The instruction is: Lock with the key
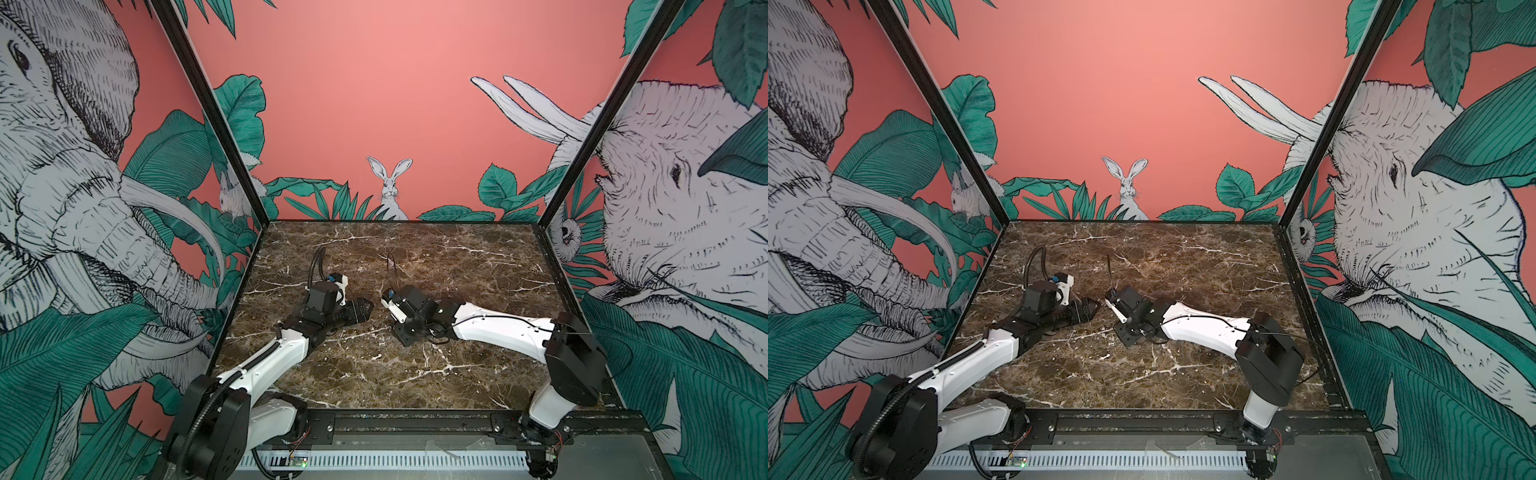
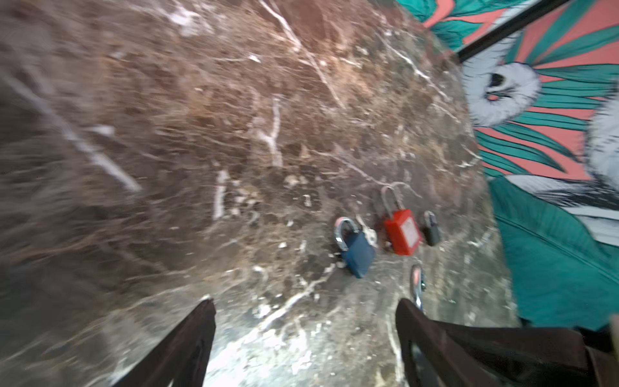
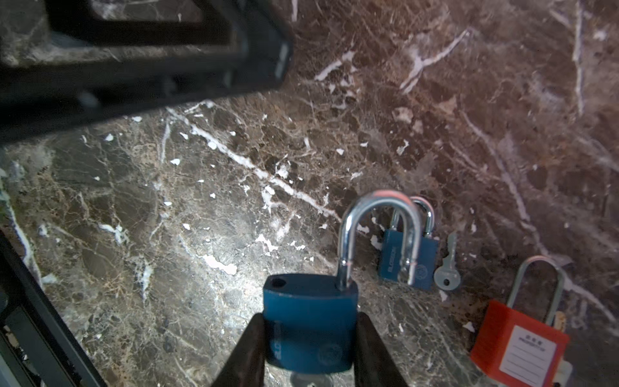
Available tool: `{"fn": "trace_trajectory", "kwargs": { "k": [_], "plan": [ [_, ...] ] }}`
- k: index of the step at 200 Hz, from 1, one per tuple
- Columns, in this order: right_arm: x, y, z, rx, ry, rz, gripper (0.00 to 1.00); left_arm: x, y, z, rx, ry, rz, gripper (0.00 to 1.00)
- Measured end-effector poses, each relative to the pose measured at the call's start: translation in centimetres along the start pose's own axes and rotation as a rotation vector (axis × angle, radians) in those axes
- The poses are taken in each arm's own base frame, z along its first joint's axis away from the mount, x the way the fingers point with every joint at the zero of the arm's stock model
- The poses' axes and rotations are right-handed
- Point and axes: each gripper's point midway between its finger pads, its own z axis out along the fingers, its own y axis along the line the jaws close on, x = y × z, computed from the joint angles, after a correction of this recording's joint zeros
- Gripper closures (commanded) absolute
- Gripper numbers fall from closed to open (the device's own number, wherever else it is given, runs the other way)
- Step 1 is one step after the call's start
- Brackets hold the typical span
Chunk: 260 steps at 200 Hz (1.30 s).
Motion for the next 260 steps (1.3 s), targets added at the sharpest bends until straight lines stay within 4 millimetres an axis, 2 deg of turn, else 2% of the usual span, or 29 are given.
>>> {"fn": "trace_trajectory", "kwargs": {
  "k": [55, 108, 170, 260],
  "plan": [
    [-0.9, 0.0, -0.5, 0.000, -0.041, -0.043, 0.73, -1.1, -3.9, 0.2, 0.206, -0.023, -0.020, 0.16],
    [-1.3, 0.3, -0.7, -0.011, -0.049, -0.047, 0.73, 0.3, -5.2, 1.4, 0.287, 0.043, -0.038, 0.22],
    [-3.2, 1.5, -1.4, -0.046, -0.090, -0.068, 0.73, 1.3, -5.6, 2.4, 0.320, 0.090, -0.054, 0.43],
    [-2.6, 1.9, -0.4, -0.047, -0.063, -0.080, 0.72, 1.0, -6.1, 2.5, 0.348, 0.082, -0.056, 0.66]
  ]
}}
